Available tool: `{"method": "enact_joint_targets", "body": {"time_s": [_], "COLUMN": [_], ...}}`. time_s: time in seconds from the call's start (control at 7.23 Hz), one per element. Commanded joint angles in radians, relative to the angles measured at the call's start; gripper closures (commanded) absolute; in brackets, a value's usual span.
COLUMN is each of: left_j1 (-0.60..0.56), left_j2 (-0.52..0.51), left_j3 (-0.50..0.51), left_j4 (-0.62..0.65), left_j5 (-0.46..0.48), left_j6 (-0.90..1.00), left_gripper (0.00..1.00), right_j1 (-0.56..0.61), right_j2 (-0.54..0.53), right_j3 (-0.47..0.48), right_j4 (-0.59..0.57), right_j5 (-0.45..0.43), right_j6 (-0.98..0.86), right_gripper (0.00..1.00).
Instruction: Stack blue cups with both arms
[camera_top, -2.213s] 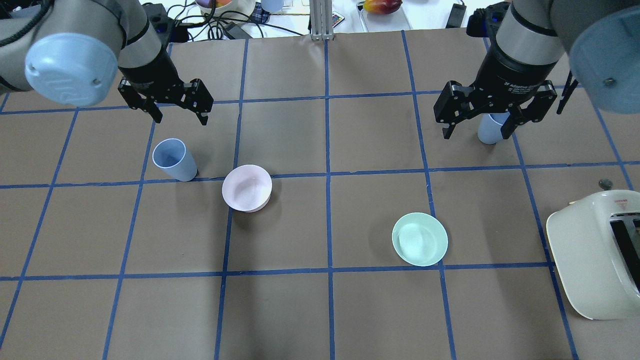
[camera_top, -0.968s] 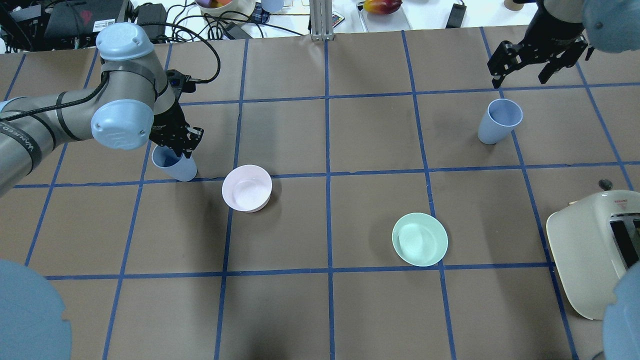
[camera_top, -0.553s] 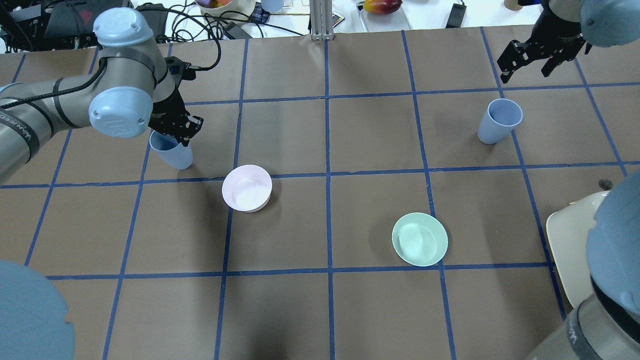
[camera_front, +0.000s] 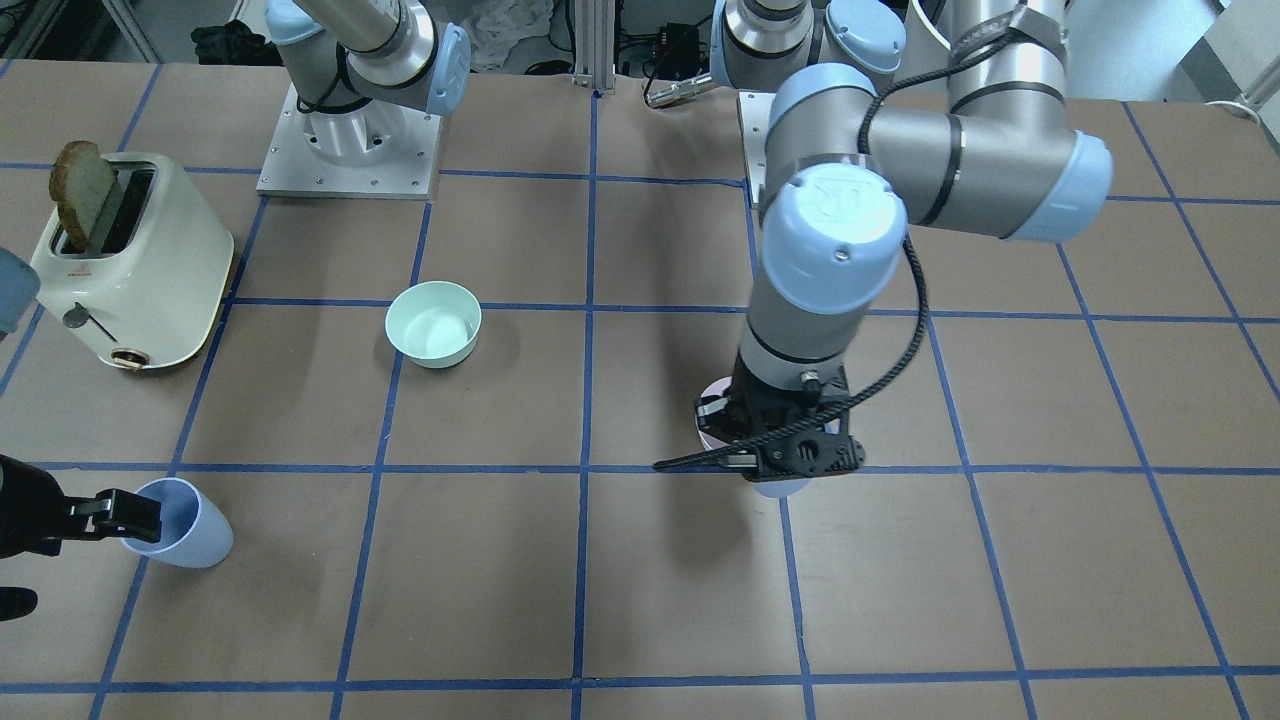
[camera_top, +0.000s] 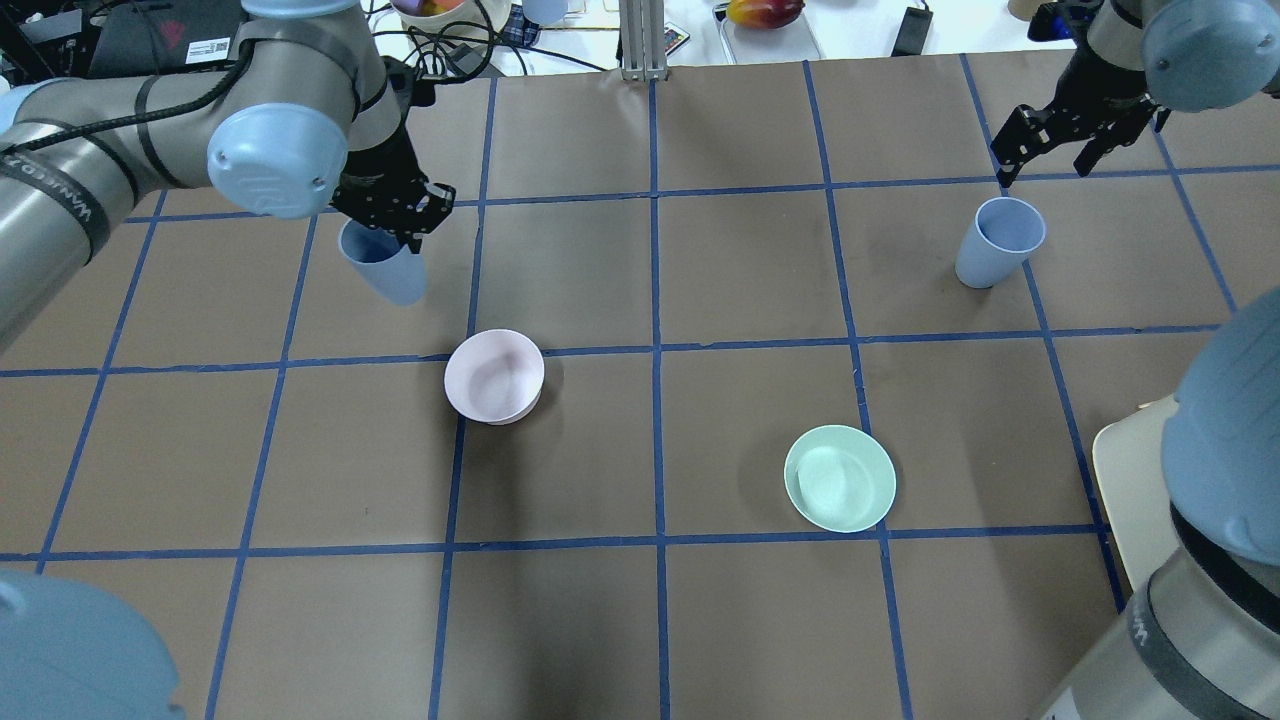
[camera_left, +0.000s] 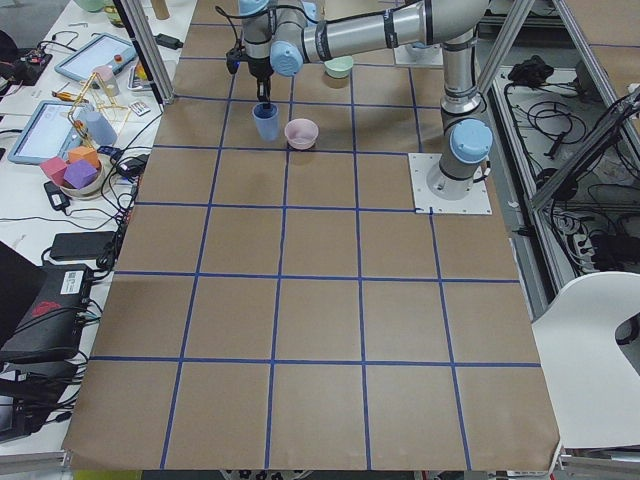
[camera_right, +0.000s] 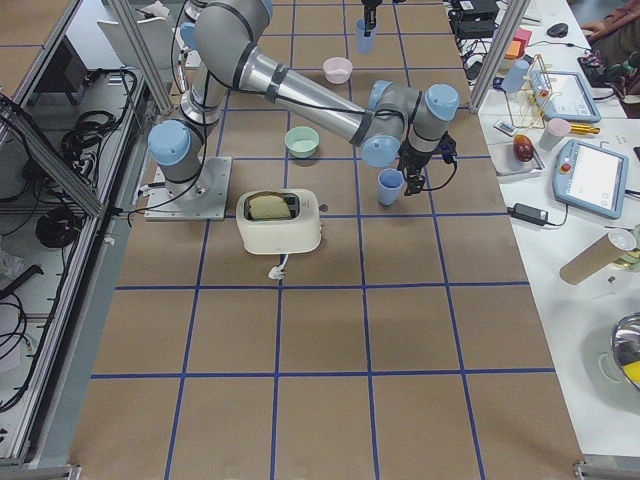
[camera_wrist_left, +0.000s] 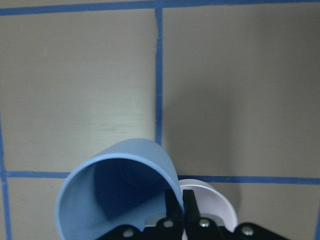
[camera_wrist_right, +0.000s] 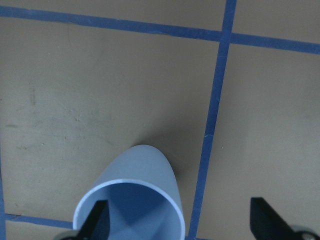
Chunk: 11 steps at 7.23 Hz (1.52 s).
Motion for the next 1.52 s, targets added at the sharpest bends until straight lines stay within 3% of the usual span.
{"method": "enact_joint_targets", "body": {"time_s": [0.0, 0.28, 0.41, 0.55, 0.69, 1.38], "left_j1": [-0.143, -0.184, -0.208, -0.23, -0.241, -0.251], "left_j2": [-0.025, -0.103, -0.148, -0.172, -0.192, -0.18], "left_j3": [-0.004, -0.007, -0.005, -0.005, -0.007, 0.009], "left_j4": [0.039, 0.19, 0.284, 0.286, 0.274, 0.176], "left_j5": [0.0, -0.006, -0.011, -0.012, -0.018, -0.043], "left_j6": [-0.243, -0.333, -0.361, -0.361, -0.361, -0.347], "left_gripper": [1.0, 1.0, 1.0, 1.0, 1.0, 1.0], "right_j1": [-0.007, -0.017, -0.017, -0.017, -0.017, -0.017], "right_j2": [0.01, 0.01, 0.011, 0.01, 0.01, -0.001], "right_j3": [0.034, 0.065, 0.068, 0.068, 0.068, 0.055], "right_j4": [0.016, 0.021, 0.019, 0.021, 0.024, 0.079], "right_j5": [-0.007, -0.001, -0.001, -0.001, -0.001, 0.003], "right_j6": [0.0, -0.002, 0.0, 0.0, 0.0, 0.012], "right_gripper": [0.07, 0.22, 0.61, 0.92, 1.0, 1.0]}}
